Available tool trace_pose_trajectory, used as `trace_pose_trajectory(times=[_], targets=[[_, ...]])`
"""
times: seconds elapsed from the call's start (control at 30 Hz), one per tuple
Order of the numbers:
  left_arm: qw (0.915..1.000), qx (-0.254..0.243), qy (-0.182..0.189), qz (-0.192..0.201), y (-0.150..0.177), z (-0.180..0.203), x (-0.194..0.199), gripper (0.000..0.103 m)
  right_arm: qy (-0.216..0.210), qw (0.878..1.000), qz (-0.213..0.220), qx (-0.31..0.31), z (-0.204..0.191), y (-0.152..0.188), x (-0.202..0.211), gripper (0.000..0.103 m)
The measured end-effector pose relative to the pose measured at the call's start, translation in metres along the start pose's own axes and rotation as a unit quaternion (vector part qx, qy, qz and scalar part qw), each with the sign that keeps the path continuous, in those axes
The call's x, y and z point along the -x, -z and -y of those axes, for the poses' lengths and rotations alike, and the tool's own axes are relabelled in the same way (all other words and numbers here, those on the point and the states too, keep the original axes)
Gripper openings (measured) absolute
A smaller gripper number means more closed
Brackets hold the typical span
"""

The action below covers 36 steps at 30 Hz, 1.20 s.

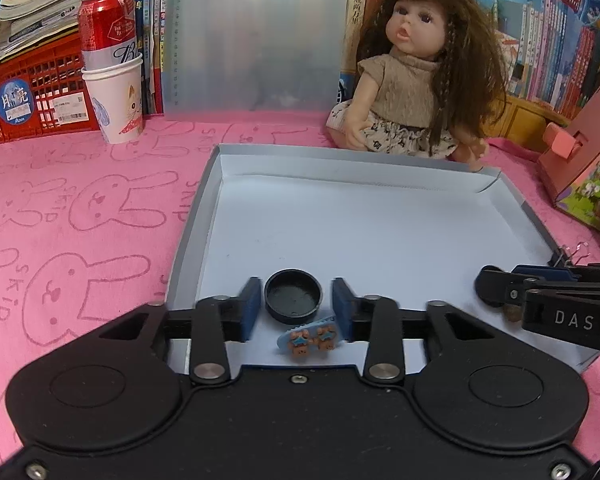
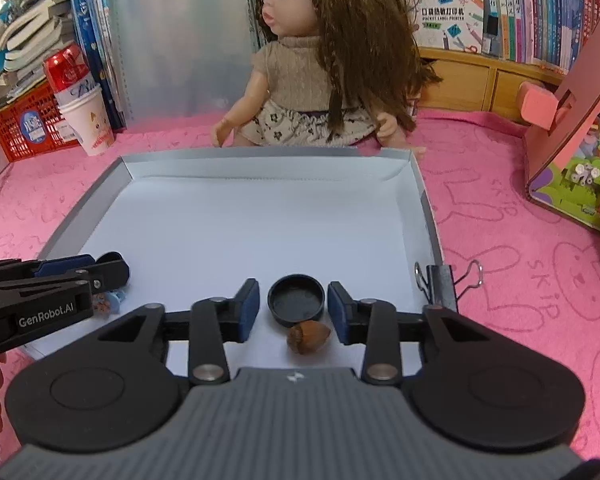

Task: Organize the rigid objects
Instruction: 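Open both tools to release the black lids inside the box, then withdraw both open tools from the box back toward the table items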

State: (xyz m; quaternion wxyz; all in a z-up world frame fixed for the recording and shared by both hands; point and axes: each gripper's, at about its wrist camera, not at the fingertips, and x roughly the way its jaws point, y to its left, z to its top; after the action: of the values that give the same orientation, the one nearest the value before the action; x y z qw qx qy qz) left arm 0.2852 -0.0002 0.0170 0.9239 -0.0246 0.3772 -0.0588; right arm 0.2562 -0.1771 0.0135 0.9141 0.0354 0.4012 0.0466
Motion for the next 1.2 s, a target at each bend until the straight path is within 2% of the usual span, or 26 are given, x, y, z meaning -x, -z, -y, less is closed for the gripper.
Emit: trace_pose_trajectory(times=[0.17, 0.33, 0.37, 0.63, 1.03, 1.2], targets=[[0.9999, -0.003, 0.002, 0.012, -0.002, 0.002, 0.015, 0.051, -0.005, 1.000, 0.016, 0.002, 0.000, -0.001, 0.013, 0.061], [0.9989, -0.027, 0.006, 0.038, 0.001, 0.007, 0.039, 0.072, -0.015, 0.999, 0.037, 0.005, 0.001, 0.001, 0.032, 0.068], [0.9986, -0.032, 0.008, 0.042, 0.002, 0.008, 0.044, 0.073, -0.017, 0.999, 0.042, 0.007, 0.001, 0.002, 0.037, 0.069], [0.9961, -0.043, 0.037, 0.067, 0.016, 0.013, 0.083, 0.076, -0.037, 0.996, 0.077, 0.024, -0.003, 0.014, 0.073, 0.083], [0.9918, -0.052, 0.060, 0.100, 0.058, 0.017, 0.136, 0.078, -0.047, 0.991, 0.118, 0.042, -0.003, 0.057, 0.119, 0.087], [0.9908, -0.048, 0.054, 0.115, 0.083, 0.013, 0.154, 0.079, -0.038, 0.990, 0.127, 0.041, 0.001, 0.082, 0.131, 0.088]])
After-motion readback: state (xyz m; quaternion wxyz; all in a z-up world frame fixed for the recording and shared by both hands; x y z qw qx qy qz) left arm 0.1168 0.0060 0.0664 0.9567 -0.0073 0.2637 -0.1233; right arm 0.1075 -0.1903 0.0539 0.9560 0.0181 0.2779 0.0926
